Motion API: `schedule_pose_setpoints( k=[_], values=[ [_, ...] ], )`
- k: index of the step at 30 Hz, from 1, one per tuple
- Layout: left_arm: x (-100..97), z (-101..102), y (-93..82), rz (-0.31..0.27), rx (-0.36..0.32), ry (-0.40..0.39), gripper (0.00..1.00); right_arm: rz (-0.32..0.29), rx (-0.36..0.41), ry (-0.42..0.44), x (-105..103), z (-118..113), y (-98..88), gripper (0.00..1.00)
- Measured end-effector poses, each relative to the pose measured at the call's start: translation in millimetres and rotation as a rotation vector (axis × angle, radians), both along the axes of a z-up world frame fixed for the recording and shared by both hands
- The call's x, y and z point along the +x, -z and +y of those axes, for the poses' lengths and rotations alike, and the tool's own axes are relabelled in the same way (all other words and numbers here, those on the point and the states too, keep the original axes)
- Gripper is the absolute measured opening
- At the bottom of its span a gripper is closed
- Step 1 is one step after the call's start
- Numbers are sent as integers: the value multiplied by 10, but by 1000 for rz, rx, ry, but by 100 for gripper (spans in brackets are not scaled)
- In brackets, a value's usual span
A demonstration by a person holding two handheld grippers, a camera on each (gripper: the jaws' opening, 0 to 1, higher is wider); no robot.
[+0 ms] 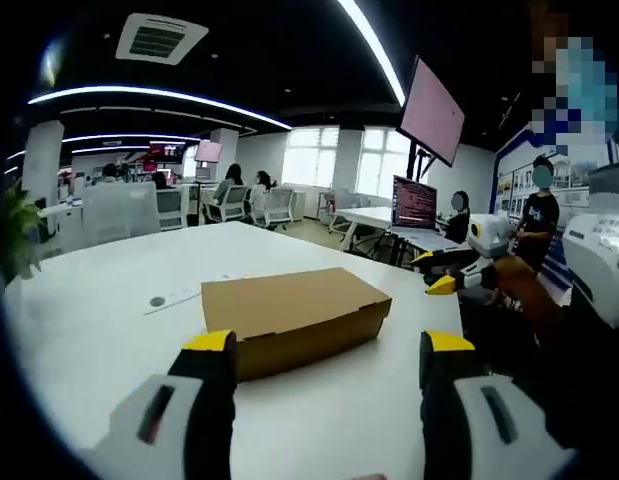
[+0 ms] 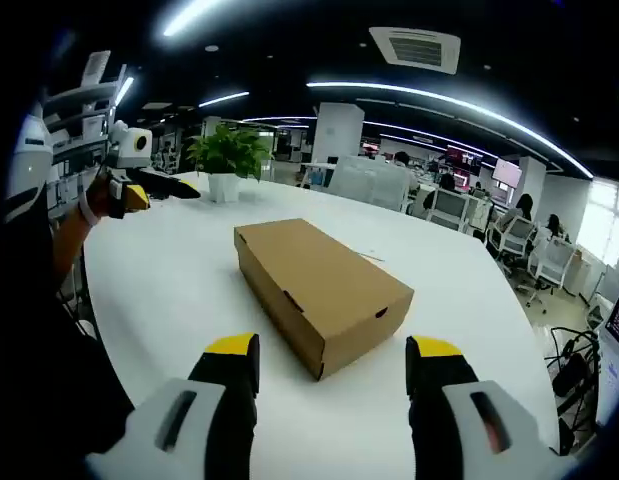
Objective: Operate the shoe box by opening the lid, removing the specified soft item, and placing it in the target area until the item is outside and the box remains undamaged.
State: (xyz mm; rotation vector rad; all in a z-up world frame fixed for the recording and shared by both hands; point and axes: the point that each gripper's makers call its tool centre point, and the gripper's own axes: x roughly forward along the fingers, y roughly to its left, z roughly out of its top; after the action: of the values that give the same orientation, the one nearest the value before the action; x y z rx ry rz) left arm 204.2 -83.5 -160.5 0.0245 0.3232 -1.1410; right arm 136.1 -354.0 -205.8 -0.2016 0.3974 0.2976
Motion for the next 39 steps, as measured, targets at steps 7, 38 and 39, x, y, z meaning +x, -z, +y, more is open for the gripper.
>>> schedule_pose_setpoints(
  k=[7, 38, 39],
  values=[
    [19, 99, -69, -42, 40, -70, 89, 18, 39, 31, -2, -82, 93, 66],
    [-46, 464, -23, -78, 46, -128, 92, 23, 25, 205, -458, -115, -172, 67],
    [-36, 460, 32, -49, 47, -112, 91, 26, 33, 209, -463, -116, -164, 67]
  ],
)
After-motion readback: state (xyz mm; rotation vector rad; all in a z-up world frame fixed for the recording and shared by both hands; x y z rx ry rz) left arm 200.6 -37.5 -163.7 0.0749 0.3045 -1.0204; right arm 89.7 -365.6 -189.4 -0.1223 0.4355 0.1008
